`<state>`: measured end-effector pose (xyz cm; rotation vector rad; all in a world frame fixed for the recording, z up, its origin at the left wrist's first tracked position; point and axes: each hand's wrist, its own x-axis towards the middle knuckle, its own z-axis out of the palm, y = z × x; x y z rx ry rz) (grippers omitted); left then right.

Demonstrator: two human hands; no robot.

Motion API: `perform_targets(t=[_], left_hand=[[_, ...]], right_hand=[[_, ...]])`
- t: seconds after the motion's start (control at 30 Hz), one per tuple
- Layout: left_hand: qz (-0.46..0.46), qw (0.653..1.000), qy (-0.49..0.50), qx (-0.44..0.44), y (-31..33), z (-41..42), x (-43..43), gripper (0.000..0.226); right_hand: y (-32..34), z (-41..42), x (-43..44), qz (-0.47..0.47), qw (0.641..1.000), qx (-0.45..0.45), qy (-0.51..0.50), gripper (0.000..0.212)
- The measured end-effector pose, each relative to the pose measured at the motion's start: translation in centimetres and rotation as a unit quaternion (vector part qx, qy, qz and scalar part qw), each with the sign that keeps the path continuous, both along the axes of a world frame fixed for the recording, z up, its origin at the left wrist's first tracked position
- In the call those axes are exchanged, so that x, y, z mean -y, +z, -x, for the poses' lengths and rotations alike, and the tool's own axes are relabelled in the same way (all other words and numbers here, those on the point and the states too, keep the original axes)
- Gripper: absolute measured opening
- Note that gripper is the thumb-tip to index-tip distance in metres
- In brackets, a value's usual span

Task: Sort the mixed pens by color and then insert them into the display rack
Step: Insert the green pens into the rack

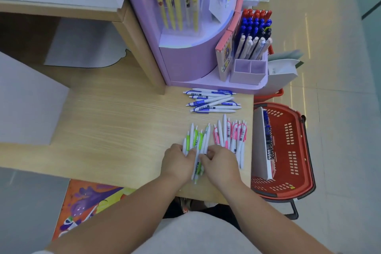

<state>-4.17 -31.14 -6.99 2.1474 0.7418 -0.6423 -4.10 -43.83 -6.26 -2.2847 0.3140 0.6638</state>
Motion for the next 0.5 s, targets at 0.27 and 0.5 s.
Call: perform_targets(t=[0.27,0.5], left_hand=[[-0.018,0.999,-0.025,-0.038,-0.6,-0.7,-0.2,0.027],[0.098,0.993,0.042,-0.045,-0.2,-1.1,-1.4,0.027]], right_hand=[[-0.7,-0.2,-1.3,-0.069,0.996,-0.024,-0.055,0.012],[-0.3,-0.2,-1.6,-0.182,0.971,-0.069,-0.141,0.014]])
